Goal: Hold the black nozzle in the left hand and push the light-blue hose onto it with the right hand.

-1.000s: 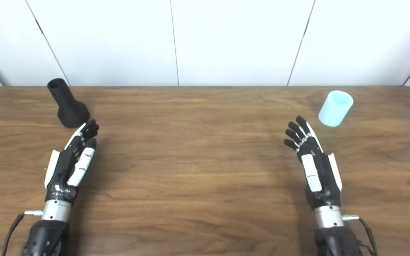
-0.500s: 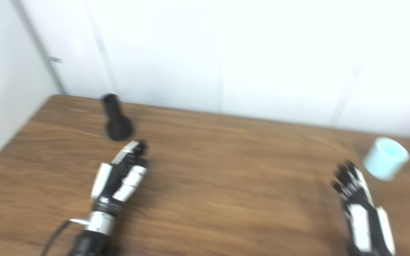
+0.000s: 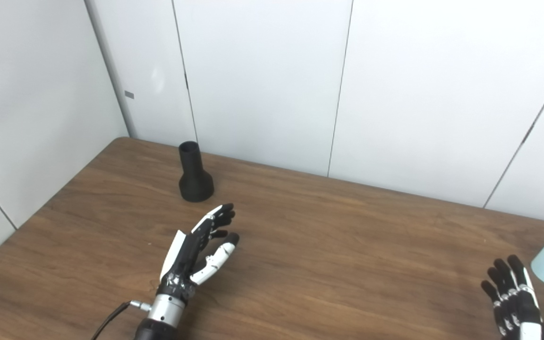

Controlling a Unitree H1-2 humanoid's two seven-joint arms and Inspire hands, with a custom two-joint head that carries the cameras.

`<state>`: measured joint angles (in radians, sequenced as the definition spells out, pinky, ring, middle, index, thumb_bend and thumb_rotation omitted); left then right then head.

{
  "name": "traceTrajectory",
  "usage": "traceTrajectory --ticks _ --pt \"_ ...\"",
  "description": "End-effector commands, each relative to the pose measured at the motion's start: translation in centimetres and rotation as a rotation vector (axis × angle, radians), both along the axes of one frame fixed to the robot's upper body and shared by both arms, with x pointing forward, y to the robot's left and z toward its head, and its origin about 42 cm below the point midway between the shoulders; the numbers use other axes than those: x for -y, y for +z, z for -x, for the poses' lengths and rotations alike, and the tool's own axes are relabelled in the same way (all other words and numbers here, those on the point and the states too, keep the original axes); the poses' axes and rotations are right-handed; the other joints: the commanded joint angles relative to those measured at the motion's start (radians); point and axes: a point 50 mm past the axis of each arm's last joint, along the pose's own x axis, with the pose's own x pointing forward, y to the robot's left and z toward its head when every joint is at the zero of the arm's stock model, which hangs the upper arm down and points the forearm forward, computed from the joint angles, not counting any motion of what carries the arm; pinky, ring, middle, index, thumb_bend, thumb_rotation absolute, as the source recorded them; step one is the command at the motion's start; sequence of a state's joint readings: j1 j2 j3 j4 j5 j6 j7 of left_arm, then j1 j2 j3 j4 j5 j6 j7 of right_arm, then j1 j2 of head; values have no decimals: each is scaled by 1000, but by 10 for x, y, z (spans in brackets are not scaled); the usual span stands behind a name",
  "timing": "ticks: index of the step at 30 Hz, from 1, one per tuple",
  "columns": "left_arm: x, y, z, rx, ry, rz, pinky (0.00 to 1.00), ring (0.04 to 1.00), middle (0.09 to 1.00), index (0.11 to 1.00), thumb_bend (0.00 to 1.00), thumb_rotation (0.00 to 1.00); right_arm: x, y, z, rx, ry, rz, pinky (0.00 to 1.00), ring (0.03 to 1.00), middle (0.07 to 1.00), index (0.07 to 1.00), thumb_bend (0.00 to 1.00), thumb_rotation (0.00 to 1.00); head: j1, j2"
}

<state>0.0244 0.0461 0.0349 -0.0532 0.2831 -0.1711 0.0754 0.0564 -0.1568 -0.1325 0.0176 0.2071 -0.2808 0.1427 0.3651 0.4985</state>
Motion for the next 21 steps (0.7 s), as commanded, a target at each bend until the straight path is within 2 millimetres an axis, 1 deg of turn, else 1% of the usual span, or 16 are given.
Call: traceTrajectory --ticks 1,3,4,6,7,9,11,12,13,15,16,19,21 --pt "13 -49 36 -168 42 69 826 855 849 871 570 489 11 -54 41 -196 -54 -23 873 917 922 941 588 966 -3 2" --pt "13 -48 37 -163 54 69 830 855 846 869 612 445 10 -54 41 -193 -59 -38 854 900 907 926 603 941 -11 1" --pt "13 -47 37 -159 60 72 828 855 845 870 624 400 9 -54 41 -192 -60 -38 846 894 901 919 615 928 -15 2" --pt "13 -42 37 -147 68 84 840 860 850 873 655 277 10 -54 41 -190 -58 -30 842 894 898 914 636 924 -25 3" --pt "13 -39 37 -136 72 93 844 863 857 877 670 236 10 -54 41 -191 -57 -27 844 897 902 915 644 923 -29 4" --pt "9 -29 35 -111 81 84 832 864 870 886 702 193 9 -55 41 -194 -53 -27 852 900 908 917 664 908 -38 5" --pt "3 -18 31 -84 87 44 834 869 879 890 712 125 9 -55 41 -198 -50 -19 856 908 917 930 677 910 -44 7" --pt "-1 -13 29 -72 89 29 851 879 892 896 710 101 8 -55 41 -199 -47 -18 857 911 919 936 685 909 -44 7" --pt "-4 -7 26 -60 92 21 867 887 899 901 716 98 8 -55 41 -198 -45 -19 861 915 922 939 684 906 -44 7" --pt "-7 13 21 -20 98 21 882 896 910 915 721 97 7 -55 41 -195 -44 -8 857 916 921 940 667 898 -50 11" --pt "-9 23 17 3 105 7 847 883 905 919 727 110 7 -55 41 -193 -45 -6 851 915 921 941 654 899 -50 11" --pt "-17 55 7 60 134 -44 818 865 896 926 763 135 6 -55 41 -197 -48 -7 863 920 924 943 638 888 -47 18" --pt "-23 71 1 96 151 -78 809 862 893 930 788 139 7 -55 40 -196 -42 -12 868 922 927 946 631 890 -46 19"
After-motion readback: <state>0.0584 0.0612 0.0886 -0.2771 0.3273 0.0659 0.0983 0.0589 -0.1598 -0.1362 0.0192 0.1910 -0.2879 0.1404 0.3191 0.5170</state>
